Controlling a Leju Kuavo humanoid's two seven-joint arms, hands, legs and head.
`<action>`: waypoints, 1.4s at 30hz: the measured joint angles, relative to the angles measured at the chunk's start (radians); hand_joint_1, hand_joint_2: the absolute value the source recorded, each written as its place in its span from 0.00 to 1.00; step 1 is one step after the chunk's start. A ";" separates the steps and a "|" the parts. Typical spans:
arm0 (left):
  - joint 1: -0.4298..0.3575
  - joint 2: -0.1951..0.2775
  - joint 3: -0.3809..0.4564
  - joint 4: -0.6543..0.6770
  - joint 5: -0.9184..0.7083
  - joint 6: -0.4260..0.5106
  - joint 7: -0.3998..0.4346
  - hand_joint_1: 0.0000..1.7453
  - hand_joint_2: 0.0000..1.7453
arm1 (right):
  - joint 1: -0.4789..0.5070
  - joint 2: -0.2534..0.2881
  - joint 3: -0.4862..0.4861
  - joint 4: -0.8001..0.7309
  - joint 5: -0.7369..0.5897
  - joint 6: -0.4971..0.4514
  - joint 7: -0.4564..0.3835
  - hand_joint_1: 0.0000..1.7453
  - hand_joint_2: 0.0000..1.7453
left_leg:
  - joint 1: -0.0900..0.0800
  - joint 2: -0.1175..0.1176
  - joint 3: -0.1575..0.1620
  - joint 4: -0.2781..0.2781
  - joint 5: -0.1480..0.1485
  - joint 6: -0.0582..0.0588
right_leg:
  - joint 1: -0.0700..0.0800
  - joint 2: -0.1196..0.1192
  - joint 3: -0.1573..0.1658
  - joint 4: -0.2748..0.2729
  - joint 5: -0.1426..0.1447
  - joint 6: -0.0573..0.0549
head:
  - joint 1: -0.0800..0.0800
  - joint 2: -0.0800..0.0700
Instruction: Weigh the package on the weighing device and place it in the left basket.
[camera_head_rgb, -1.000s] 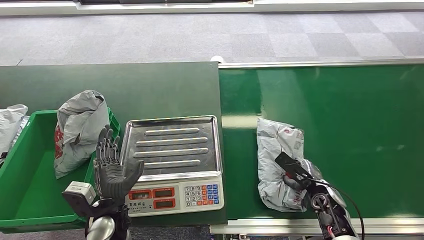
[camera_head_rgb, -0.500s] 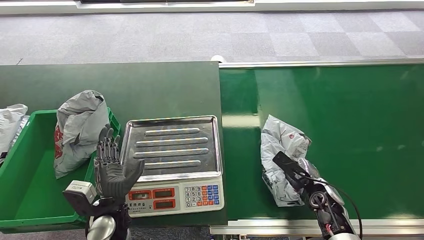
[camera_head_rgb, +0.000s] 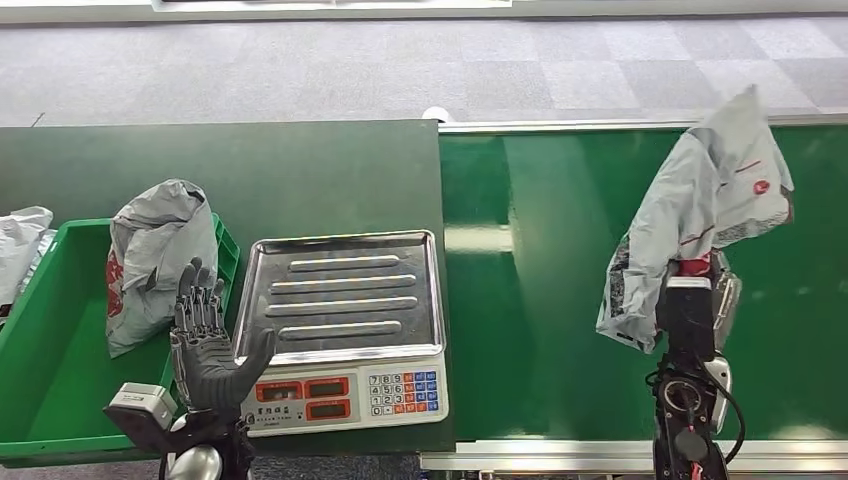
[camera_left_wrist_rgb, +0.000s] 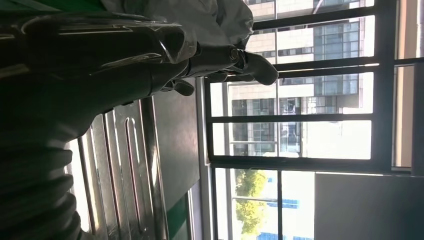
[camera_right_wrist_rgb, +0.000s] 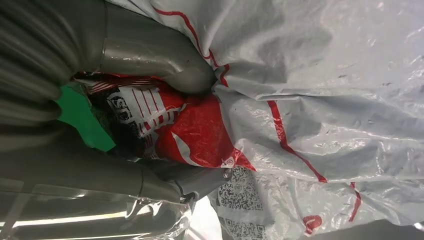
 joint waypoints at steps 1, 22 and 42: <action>0.000 0.000 0.000 0.000 0.000 0.000 0.000 0.00 1.00 | 0.014 0.004 -0.013 -0.036 -0.004 -0.002 -0.004 1.00 1.00 | 0.000 0.001 0.000 0.000 0.000 0.000 | 0.000 0.001 0.000 0.000 0.000 0.000 | 0.000 0.000; -0.050 0.017 -0.001 0.046 0.037 0.021 -0.054 0.00 1.00 | 0.093 0.063 -0.029 -0.390 -0.393 0.134 -0.134 1.00 1.00 | 0.000 0.002 -0.001 0.000 0.002 0.001 | 0.000 0.002 0.000 0.000 0.002 0.000 | 0.000 0.000; -0.215 0.046 0.061 -0.024 -0.005 0.069 -0.048 0.00 1.00 | -0.355 0.286 0.503 0.379 0.155 0.406 0.046 1.00 1.00 | 0.002 0.000 -0.007 0.000 0.008 0.000 | 0.002 0.000 -0.007 0.001 0.005 -0.003 | 0.000 0.000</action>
